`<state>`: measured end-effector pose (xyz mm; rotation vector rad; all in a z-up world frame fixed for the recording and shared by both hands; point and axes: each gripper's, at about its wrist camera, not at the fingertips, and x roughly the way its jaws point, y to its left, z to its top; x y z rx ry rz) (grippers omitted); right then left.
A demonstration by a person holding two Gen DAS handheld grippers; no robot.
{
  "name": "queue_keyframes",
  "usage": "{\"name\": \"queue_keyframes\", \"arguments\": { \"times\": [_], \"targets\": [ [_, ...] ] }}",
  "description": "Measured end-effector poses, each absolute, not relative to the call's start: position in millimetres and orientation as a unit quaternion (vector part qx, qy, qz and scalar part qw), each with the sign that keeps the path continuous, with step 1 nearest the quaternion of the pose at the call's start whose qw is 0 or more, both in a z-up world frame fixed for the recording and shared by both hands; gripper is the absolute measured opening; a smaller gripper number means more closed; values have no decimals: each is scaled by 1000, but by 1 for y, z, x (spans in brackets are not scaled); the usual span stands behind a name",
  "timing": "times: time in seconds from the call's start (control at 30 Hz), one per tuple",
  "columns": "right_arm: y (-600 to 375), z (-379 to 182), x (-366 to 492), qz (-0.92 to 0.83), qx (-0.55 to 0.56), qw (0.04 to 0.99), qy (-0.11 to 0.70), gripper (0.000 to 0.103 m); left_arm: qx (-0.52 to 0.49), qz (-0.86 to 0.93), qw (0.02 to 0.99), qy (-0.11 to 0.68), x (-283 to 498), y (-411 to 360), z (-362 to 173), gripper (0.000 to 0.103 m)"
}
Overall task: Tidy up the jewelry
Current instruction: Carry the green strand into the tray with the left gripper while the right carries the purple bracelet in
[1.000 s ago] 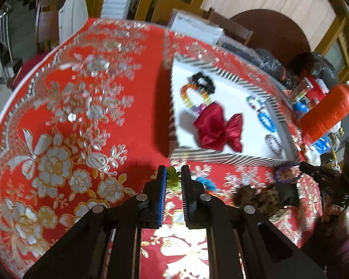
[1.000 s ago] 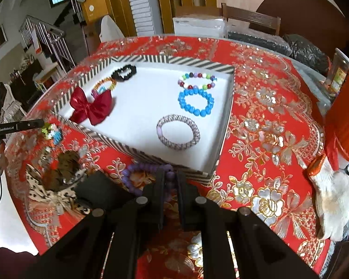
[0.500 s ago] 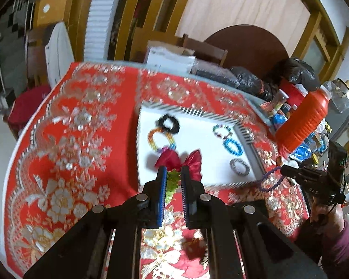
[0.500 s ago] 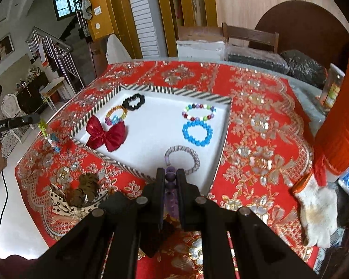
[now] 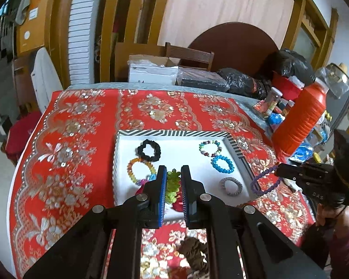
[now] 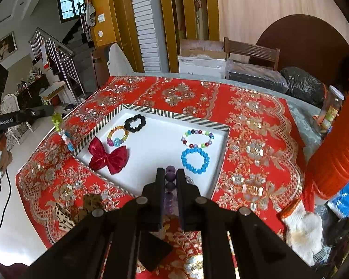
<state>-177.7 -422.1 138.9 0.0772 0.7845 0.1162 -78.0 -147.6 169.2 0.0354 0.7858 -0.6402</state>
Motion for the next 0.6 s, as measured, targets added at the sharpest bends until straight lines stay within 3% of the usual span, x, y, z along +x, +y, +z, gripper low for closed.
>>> {"name": "queue_keyframes", "arguments": {
  "times": [0.6],
  "targets": [
    [-386, 106, -96, 94, 28, 898, 428, 9, 46, -323, 856, 402, -27, -233, 133, 7]
  ]
}}
